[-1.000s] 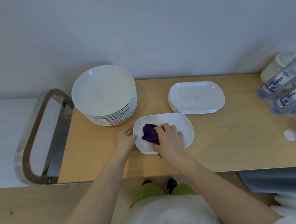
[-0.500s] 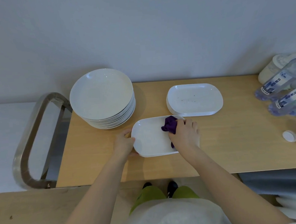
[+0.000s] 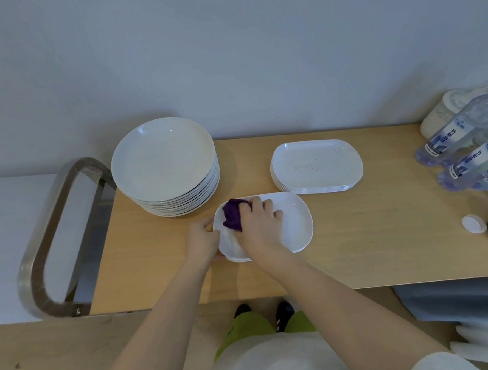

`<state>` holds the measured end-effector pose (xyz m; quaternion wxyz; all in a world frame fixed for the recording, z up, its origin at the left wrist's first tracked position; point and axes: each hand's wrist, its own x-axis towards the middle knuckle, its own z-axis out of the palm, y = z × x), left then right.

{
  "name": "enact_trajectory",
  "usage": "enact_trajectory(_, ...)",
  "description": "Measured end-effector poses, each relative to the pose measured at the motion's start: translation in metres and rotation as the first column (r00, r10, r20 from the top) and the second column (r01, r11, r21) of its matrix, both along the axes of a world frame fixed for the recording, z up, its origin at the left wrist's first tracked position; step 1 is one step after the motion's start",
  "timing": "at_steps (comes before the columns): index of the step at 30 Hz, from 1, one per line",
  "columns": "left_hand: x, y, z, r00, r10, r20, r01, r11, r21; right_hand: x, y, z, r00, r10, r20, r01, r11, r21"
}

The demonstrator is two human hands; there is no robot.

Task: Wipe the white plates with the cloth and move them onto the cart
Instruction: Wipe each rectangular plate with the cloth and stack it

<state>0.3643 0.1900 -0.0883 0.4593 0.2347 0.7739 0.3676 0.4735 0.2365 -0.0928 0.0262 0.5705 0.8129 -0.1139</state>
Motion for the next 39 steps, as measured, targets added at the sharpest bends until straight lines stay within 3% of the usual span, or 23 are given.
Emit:
enact_trajectory(4,0.001,0.0,-0.002,0.997,-0.024,-0.074,0.025,1.0,0.014,-0.005,-0.006,0.002,0.975,0.218,-0.049,-0.218,0.976,0.009)
enact_trajectory(10,0.0,0.0,-0.005,0.999,-0.018,-0.032,0.018,1.0,-0.01,0.002,0.003,0.003,0.969,0.244,-0.033,-0.244,0.97,0.003)
enact_trajectory(20,0.003,-0.001,0.001,1.0,0.005,-0.01,-0.005,0.999,-0.039,0.05,0.02,0.003,1.0,-0.007,0.021,0.008,1.0,-0.023)
enact_trajectory(24,0.003,-0.002,0.003,1.0,0.002,0.018,-0.001,0.999,-0.038,0.077,0.014,0.0,0.975,-0.22,0.034,0.217,0.974,0.064)
enact_trajectory(30,0.004,0.0,0.003,0.998,-0.058,-0.035,0.057,0.997,-0.045,0.063,0.003,-0.001,0.941,-0.337,-0.011,0.337,0.941,0.019)
enact_trajectory(33,0.003,0.0,0.0,0.994,-0.067,-0.083,0.064,0.997,-0.045,0.049,0.005,0.002,0.964,-0.268,0.003,0.268,0.963,-0.013)
enact_trajectory(39,0.004,0.002,-0.001,0.996,-0.053,-0.066,0.05,0.998,-0.035,0.015,-0.011,0.001,0.999,0.032,-0.026,-0.033,0.999,-0.009)
